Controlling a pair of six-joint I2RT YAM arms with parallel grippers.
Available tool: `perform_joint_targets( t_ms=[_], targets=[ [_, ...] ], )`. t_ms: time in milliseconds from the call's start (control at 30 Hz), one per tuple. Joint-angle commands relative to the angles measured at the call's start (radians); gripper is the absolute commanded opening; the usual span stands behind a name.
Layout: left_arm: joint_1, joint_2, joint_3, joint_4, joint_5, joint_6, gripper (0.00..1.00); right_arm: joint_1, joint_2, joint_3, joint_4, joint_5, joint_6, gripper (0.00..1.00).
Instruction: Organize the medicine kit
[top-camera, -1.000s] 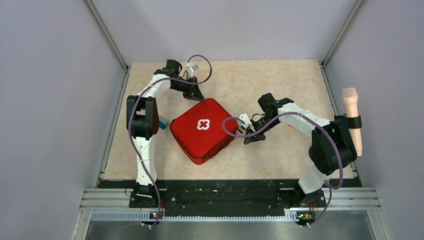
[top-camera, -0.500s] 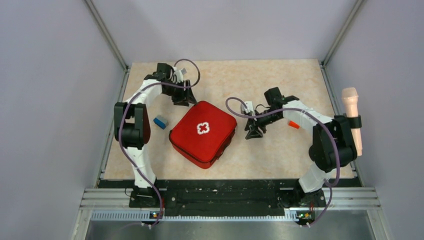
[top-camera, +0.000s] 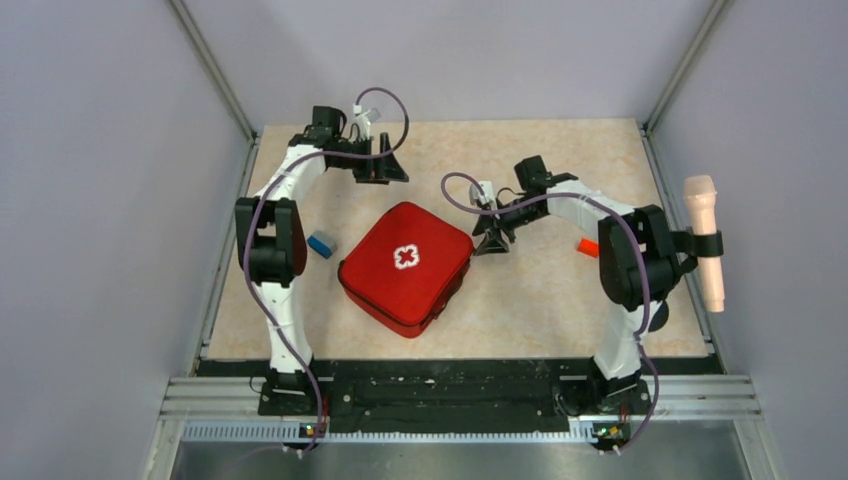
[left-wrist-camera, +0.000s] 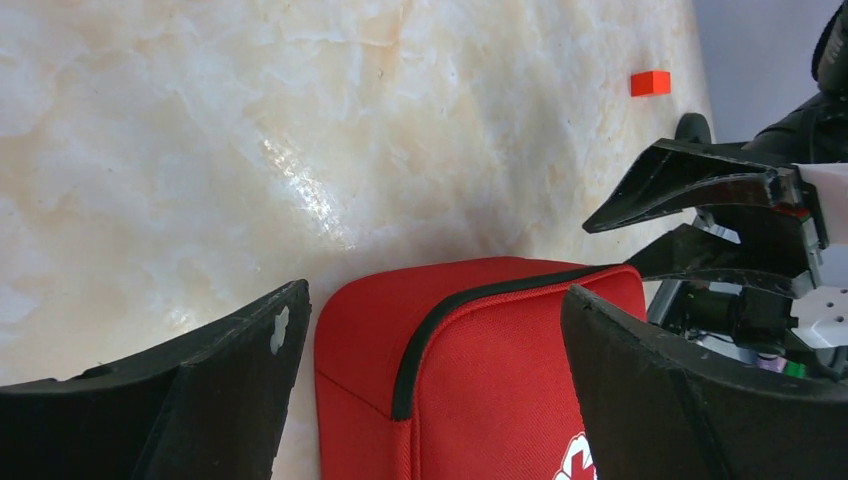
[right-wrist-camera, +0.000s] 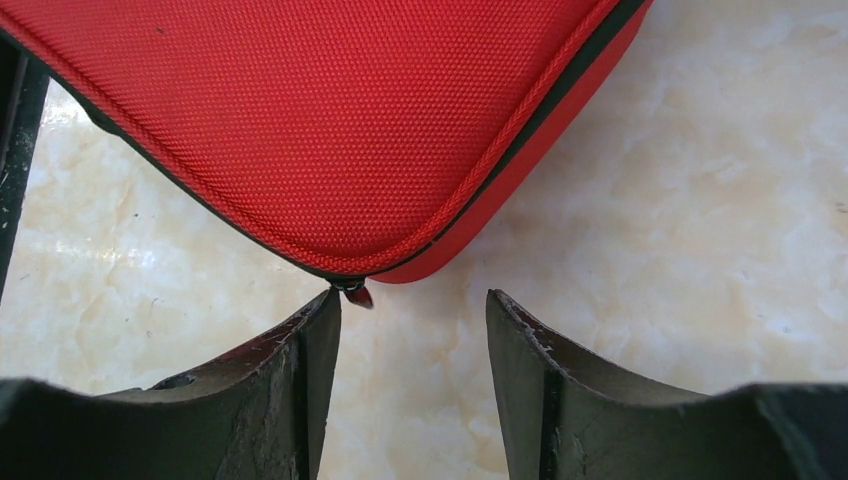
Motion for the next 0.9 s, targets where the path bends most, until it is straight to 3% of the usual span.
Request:
perform_joint_targets(
  t_ms=[0, 200, 300, 433, 500, 567, 867],
  targets=[
    [-0.004, 0.031, 0.061, -0.025, 0.093, 0.001, 0.99, 0.022, 0.035, 0.043, -0.009, -0.068, -0.019, 0.55],
    [-0.014, 0.031, 0.050, -0.034, 0.137, 0.015, 0.99, 0.039, 0.043, 0.033, -0.088, -0.094, -0.068, 0.54],
    [-0.027, 0.038, 0.047, -0.043, 0.142, 0.036, 0.99, 0.045, 0.044, 0.031, -0.078, -0.102, -0.049, 0.48],
    [-0.045, 0.069, 0.064, -0.041, 0.141, 0.049, 0.99, 0.054, 0.046, 0.024, -0.006, -0.067, 0.044, 0.26],
    [-0.051, 0.086, 0.073, -0.028, 0.152, 0.050, 0.99, 0.055, 0.042, 0.022, 0.020, -0.044, 0.069, 0.09],
    [-0.060, 0.104, 0.087, -0.007, 0.182, 0.052, 0.99, 0.055, 0.033, 0.023, 0.033, -0.012, 0.074, 0.02],
    [-0.126, 0.178, 0.151, -0.128, 0.320, 0.223, 0.95, 0.055, 0.026, 0.104, 0.101, 0.103, 0.012, 0.00]
  ],
)
